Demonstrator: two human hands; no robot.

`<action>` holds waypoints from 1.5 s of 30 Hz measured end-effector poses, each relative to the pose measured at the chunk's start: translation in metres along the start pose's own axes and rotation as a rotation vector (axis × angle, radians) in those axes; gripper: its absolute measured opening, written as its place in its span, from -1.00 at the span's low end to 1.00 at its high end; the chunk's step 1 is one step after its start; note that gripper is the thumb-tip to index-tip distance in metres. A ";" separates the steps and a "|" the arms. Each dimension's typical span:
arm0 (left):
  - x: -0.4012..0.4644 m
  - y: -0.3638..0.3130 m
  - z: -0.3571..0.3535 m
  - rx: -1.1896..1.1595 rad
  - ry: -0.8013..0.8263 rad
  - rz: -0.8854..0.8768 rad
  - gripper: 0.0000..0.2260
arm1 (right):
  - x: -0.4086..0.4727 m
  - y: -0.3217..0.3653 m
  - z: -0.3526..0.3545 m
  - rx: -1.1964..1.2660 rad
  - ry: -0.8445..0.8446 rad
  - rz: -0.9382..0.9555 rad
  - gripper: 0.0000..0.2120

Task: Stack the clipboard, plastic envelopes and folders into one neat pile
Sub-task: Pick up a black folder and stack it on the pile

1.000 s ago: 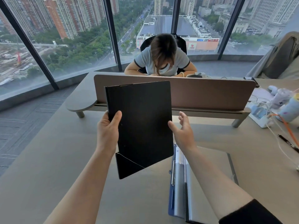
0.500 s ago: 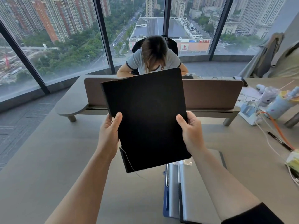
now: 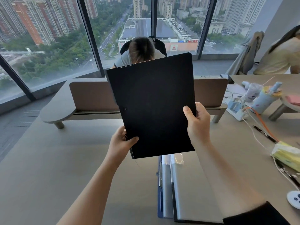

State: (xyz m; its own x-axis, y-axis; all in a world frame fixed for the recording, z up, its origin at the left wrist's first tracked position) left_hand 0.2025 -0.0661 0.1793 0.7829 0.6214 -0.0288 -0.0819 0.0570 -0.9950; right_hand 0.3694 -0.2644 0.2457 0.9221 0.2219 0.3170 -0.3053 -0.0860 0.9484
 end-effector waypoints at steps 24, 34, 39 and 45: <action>-0.013 0.072 -0.042 0.186 -0.021 0.204 -0.81 | 0.007 -0.009 0.074 -0.073 -0.188 -0.052 -0.92; -0.037 0.073 -0.127 0.124 0.197 0.243 -0.86 | -0.039 -0.122 0.156 -0.179 -0.263 -0.463 -0.90; -0.046 0.113 -0.150 0.340 0.258 0.326 -0.74 | -0.070 -0.177 0.190 -0.231 -0.254 -0.660 -0.93; -0.063 0.140 -0.169 0.441 0.244 0.397 -0.82 | -0.099 -0.218 0.215 -0.358 -0.158 -0.854 -0.79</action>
State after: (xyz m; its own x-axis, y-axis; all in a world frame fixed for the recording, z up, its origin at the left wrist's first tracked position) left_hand 0.2455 -0.2292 0.0261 0.7547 0.4683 -0.4594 -0.5994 0.2075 -0.7731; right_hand 0.3960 -0.4759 0.0055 0.8814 -0.0644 -0.4679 0.4585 0.3552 0.8147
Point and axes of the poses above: each hand's wrist, its own x-axis towards the middle knuckle, its own z-axis out of the back of the hand, y = z × x, the point moved 5 cm from there along x, towards the middle knuckle, and after that the axes turned 4 degrees about x, right-handed, at the moved point
